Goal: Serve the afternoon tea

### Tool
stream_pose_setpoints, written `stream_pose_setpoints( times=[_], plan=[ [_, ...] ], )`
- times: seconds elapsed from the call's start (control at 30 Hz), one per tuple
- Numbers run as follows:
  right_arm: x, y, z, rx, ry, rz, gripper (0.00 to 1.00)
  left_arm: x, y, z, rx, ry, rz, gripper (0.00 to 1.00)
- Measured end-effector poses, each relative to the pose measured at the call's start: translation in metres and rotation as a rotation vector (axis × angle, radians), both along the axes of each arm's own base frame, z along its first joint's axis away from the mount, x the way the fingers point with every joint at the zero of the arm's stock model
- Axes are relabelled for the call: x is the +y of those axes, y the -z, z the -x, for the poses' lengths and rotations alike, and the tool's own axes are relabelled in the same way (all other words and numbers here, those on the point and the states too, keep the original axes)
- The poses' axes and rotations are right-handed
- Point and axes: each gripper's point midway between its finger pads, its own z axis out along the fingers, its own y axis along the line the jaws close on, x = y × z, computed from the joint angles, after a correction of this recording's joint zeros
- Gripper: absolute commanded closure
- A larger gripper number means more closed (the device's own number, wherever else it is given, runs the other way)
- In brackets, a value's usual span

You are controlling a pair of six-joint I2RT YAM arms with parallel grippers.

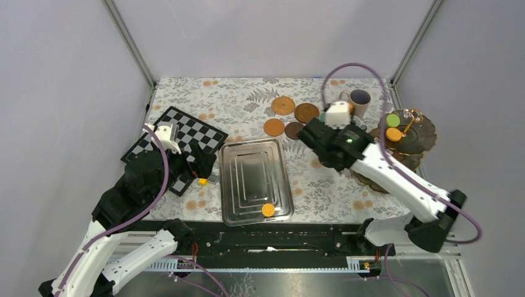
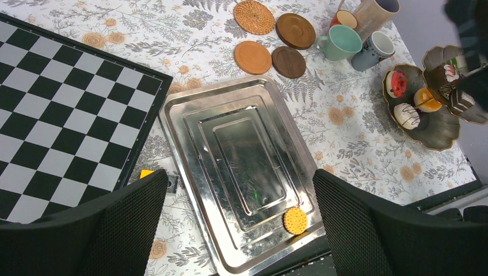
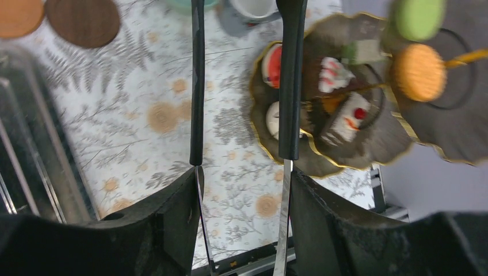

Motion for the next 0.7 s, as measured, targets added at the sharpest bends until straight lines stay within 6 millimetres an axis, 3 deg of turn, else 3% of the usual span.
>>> stream_pose_setpoints(
  times=[0.13, 0.3, 0.7],
  plan=[
    [-0.051, -0.029, 0.012, -0.070, 0.112, -0.046, 0.48, 0.000, 0.000, 0.000, -0.001, 0.001, -0.001, 0.01],
    [-0.098, -0.042, 0.019, -0.106, 0.249, -0.032, 0.48, -0.002, -0.001, -0.001, -0.006, 0.006, 0.004, 0.01],
    [-0.136, -0.041, 0.011, -0.078, 0.378, 0.012, 0.48, 0.002, -0.006, 0.004, -0.033, 0.012, 0.012, 0.01]
  ],
)
